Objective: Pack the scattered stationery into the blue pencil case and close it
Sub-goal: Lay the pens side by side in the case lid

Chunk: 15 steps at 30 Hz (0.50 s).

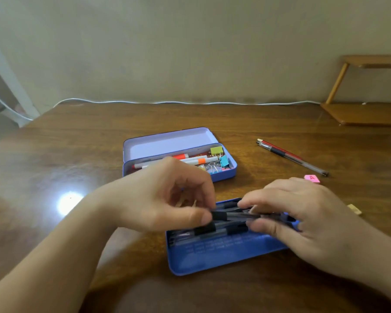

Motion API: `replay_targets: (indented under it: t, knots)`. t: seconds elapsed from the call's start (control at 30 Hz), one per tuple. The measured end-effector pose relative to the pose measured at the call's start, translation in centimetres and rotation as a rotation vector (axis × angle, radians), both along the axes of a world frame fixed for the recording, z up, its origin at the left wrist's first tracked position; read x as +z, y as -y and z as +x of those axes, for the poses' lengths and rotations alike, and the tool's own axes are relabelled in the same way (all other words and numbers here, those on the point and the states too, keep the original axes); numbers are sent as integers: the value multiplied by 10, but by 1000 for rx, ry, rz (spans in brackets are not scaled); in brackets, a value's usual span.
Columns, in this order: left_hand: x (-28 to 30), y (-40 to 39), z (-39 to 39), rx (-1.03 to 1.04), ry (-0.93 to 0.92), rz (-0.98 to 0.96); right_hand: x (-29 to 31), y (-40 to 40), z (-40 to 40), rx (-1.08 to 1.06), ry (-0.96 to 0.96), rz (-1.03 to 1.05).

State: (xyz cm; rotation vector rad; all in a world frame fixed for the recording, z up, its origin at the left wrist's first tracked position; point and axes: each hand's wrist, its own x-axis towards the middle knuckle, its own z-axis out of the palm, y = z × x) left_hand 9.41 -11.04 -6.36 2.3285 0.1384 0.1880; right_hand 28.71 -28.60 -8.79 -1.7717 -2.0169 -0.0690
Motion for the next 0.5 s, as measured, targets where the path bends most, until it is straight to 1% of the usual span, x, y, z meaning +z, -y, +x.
replay_targets:
  t: [0.13,0.23,0.4,0.5]
  knots:
    - [-5,-4,6,137,98,65,1,1,1,33,-23,-18]
    - [-6,-7,5,138,54,124,-2,0,1,77,7,-63]
    - [-11,-10,4,123,-25,333,-9,-4,0,88,118,-39]
    - [-9,-10,3,111,-34,359,-12,-5,-1,94,170,-12]
